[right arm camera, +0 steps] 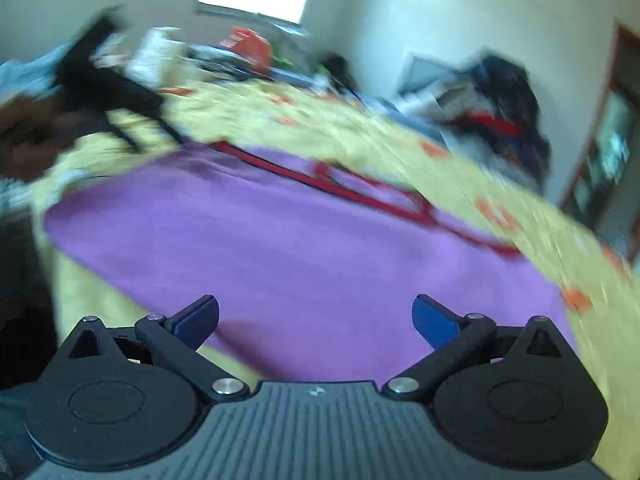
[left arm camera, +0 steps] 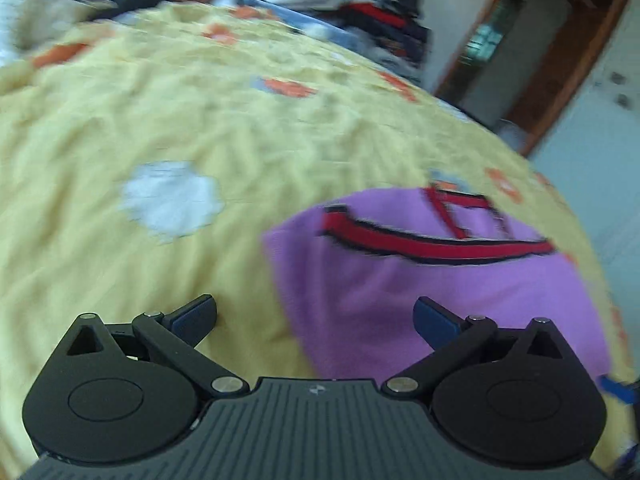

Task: Fold small clothes
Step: 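Grasp the folded sweater edge with the left gripper while the right gripper grasps it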

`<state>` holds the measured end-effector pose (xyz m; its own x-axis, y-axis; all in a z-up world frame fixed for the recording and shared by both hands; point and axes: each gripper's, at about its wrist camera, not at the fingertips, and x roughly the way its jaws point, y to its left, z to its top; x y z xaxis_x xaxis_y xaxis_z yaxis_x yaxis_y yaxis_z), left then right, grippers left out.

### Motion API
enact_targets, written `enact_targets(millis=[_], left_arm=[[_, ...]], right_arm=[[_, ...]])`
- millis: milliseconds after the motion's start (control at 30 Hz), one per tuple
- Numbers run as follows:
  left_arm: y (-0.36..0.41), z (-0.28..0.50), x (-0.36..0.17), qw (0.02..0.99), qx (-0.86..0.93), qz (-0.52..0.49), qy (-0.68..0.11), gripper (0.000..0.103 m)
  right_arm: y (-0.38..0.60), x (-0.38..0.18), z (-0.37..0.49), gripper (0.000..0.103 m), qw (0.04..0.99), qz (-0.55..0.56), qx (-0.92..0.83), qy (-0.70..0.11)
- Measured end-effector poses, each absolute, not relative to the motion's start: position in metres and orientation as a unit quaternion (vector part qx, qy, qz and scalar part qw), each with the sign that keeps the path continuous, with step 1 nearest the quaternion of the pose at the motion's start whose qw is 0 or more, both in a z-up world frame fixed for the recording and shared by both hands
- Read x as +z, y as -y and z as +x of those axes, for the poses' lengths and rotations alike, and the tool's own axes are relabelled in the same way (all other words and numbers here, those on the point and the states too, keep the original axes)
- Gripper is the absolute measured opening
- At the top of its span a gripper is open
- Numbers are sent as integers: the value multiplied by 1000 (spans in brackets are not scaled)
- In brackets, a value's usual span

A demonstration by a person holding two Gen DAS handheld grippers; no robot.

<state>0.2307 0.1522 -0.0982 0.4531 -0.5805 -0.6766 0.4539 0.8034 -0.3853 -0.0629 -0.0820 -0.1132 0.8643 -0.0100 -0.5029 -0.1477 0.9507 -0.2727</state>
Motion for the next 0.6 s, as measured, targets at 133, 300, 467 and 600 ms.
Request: enact_targets(millis=[133, 300, 467, 600], left_arm=[[-143, 251, -104, 823, -337, -109, -444, 103], [-157, 278, -109, 777, -370, -184, -475, 102], [-156, 293, -112, 760, -382, -191, -490, 62], [-152, 298, -119, 746, -377, -178, -519, 12]], right_arm=[[38, -120, -66, 103, 950, -212, 48, -227], [29, -111, -64, 103, 950, -176, 97, -241], [12, -108, -64, 103, 945, -193, 118, -237], [-15, -115, -71, 103, 931, -272, 118, -211]])
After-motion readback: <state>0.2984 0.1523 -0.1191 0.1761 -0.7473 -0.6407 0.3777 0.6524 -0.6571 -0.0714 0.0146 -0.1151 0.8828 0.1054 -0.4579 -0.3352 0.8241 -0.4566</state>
